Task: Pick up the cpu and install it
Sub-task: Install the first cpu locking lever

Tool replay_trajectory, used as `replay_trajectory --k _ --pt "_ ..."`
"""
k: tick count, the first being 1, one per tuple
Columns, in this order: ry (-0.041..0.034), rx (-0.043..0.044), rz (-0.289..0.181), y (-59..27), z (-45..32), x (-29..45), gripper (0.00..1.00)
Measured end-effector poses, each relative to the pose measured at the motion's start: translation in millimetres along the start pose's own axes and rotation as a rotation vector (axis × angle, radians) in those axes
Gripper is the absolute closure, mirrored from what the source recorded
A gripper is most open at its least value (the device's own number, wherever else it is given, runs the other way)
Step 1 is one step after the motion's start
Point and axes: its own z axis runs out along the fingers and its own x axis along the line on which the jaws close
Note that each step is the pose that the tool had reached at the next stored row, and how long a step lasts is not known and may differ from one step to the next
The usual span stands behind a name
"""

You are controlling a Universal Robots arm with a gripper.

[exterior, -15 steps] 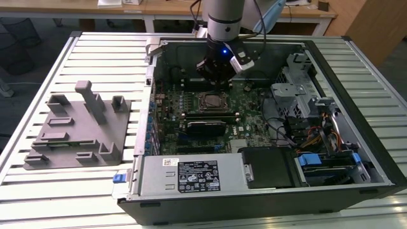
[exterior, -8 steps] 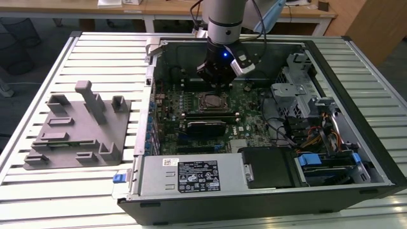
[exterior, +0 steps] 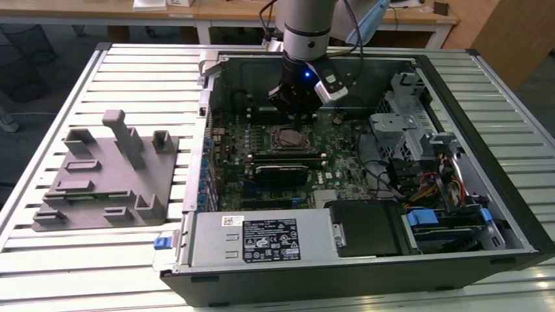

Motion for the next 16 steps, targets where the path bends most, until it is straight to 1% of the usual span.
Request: replay_trajectory --k 4,5,10,11,12,13,14,16 --pt "-0.0002 -0.0048 0.000 0.0 -0.3 0.0 0.89" --pt "-0.0004 -0.0085 0.000 -0.1 -0.8 -0.1 0.89" --pt "-0.0006 -0.0114 0.000 -0.1 -6.5 -0.1 0.89" --pt "-0.0006 -0.0128 0.000 -0.2 -7.2 -0.1 0.89" --pt "-0.0009 -0.0163 0.000 -0.2 -7.4 -0.1 0.89" --pt "-0.0014 -0.0236 0.000 -0.2 -7.4 -0.1 0.89" --pt "-0.0022 -0.0374 0.001 -0.1 -7.4 -0.1 0.89" --pt "-0.0041 -0.0724 0.001 -0.5 -7.5 -0.1 0.89"
